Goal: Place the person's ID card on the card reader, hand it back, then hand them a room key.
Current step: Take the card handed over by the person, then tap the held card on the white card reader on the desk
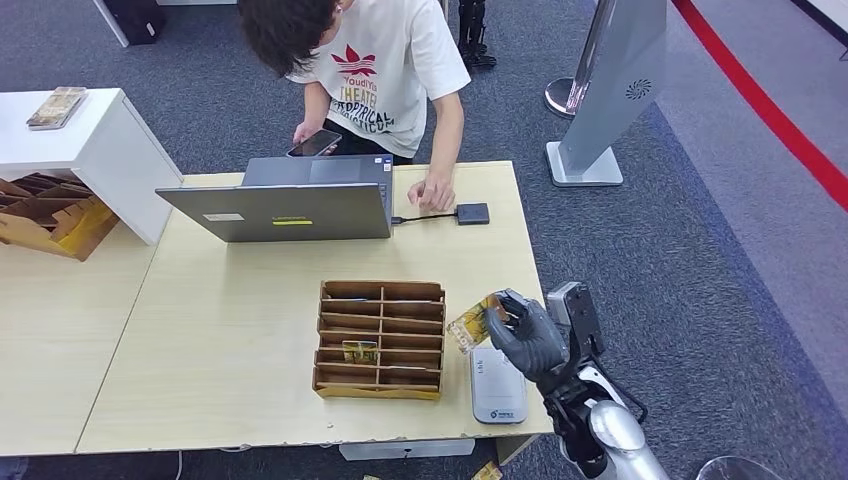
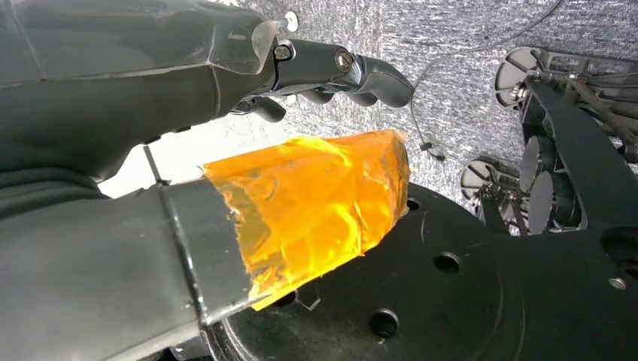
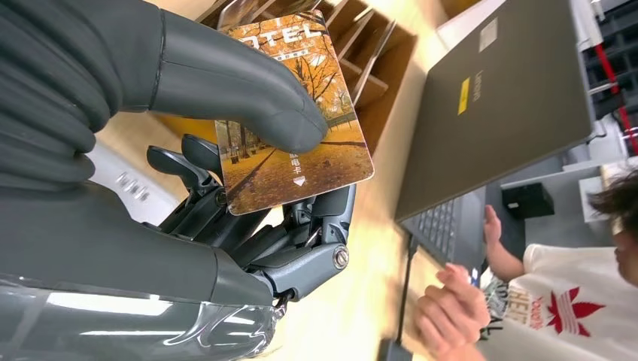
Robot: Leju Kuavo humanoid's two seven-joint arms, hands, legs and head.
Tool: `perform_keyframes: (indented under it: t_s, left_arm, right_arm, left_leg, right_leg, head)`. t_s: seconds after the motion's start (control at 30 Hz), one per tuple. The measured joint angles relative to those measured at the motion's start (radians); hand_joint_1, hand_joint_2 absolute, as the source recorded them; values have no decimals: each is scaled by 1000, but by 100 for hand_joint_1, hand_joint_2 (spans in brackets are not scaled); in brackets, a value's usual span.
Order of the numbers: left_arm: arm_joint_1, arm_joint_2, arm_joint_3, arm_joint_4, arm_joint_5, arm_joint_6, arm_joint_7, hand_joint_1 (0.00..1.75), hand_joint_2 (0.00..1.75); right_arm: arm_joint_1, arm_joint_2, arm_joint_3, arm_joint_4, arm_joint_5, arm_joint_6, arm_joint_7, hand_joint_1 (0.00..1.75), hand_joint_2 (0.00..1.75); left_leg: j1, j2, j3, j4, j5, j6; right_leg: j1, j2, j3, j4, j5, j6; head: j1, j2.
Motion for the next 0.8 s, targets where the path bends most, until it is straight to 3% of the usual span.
perform_keyframes:
  t_s: [0.3, 0.5, 0.8]
  left_arm:
    - [6, -14, 16, 0, 3, 9, -6, 0, 0]
    - [11, -20, 17, 0, 3, 8, -6, 0, 0]
    - [12, -28, 17, 0, 3, 10, 0, 0, 0]
  right_arm:
    - [70, -74, -72, -35, 42, -1, 16, 175, 175]
    - [104, -110, -105, -30, 200, 16, 41, 175, 175]
    - [118, -123, -74, 14, 426, -21, 57, 175, 175]
  left_leg:
    - [0, 0, 0, 0, 0, 0]
    - [0, 0, 0, 0, -1, 1]
    - [0, 0, 0, 0, -1, 1]
  right_leg:
    - [0, 0, 0, 0, 0, 0]
    - [0, 0, 0, -1, 0, 0]
    - [0, 0, 0, -1, 0, 0]
  head:
    - [0, 0]
    - [0, 0]
    - [0, 0]
